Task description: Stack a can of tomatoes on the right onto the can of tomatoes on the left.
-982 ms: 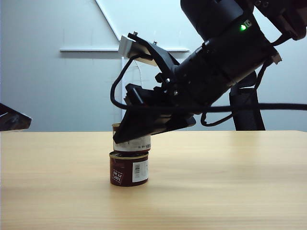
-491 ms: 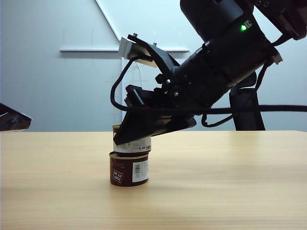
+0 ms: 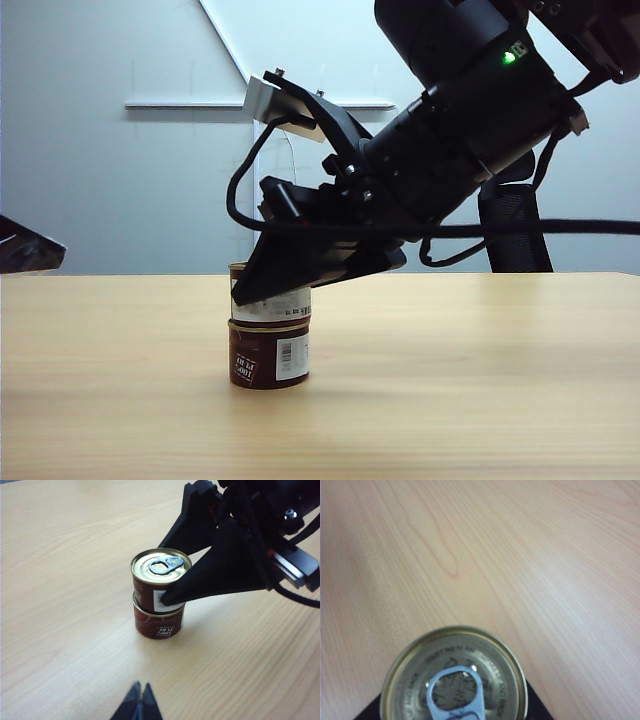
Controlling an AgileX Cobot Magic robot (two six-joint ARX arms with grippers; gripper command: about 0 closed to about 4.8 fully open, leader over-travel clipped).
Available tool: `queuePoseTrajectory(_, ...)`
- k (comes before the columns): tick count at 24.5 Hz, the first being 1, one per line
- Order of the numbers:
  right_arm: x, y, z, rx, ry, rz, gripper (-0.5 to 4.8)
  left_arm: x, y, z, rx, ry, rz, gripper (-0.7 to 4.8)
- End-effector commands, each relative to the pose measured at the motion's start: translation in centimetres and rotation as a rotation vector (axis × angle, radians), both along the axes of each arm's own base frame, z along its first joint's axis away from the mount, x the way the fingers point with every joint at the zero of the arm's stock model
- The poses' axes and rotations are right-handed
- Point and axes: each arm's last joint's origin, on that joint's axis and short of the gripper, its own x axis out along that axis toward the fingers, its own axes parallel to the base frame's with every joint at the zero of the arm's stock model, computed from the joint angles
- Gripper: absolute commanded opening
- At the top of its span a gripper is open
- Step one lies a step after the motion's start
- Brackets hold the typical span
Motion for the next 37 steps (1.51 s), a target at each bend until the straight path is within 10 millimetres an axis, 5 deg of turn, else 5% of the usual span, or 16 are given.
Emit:
queuePoseTrajectory(1,0.0,0.1,0.4,0.017,-0.014,0.002,2.13,0.0,0.0,0.2,-0.012,-0.010,0.000,-0.04)
queuePoseTrajectory(3,0.0,0.1,0.4,0.017,-0.014,0.001,2.82,0.0,0.0,0.2,-0.012,-0.010,0.000,-0.04)
queuePoseTrajectory(5,0.1,0.1,0.4,0.020,-0.017,0.001,2.90,0.0,0.0,0.2,-0.012,-0.010,0.000,-0.04)
queuePoseTrajectory(8,0.2,0.2,0.7,0.045,-0.037,-0.001,4.79,0.0,0.0,0.2,-0.012,-0.010,0.000,-0.04)
queuePoseTrajectory(13,0.3,0.4,1.5,0.101,-0.081,-0.005,4.79,0.0,0.0,0.2,-0.012,-0.011,0.000,-0.04)
queuePoseTrajectory(18,-0.4,-0.3,7.3,0.421,-0.199,-0.056,4.79,0.2,0.1,0.2,-0.013,-0.009,0.012,-0.04)
queuePoseTrajectory(19,-0.7,-0.8,8.6,0.462,-0.235,-0.055,3.59,0.3,0.2,0.2,-0.015,-0.008,0.023,-0.04)
queuePoseTrajectory(20,-1.5,-1.6,10.6,0.519,-0.306,-0.056,0.44,0.7,0.6,0.2,-0.018,-0.005,0.061,-0.04)
queuePoseTrajectory(21,-1.9,-2.2,11.7,0.538,-0.350,-0.063,-0.07,0.9,0.9,0.2,-0.020,-0.003,0.085,-0.04)
queuePoseTrajectory(26,-5.2,-8.0,17.6,0.650,-0.563,-0.408,-0.09,3.0,5.1,0.3,-0.029,-0.005,0.510,-0.04)
queuePoseTrajectory(33,-8.2,-13.4,18.9,0.516,-0.651,-0.684,-0.09,2.6,7.9,1.5,-0.081,-0.152,0.776,-0.04)
queuePoseTrajectory(37,-9.2,-15.0,18.5,0.448,-0.629,-0.733,-0.09,2.5,7.9,1.9,-0.097,-0.194,0.770,-0.04)
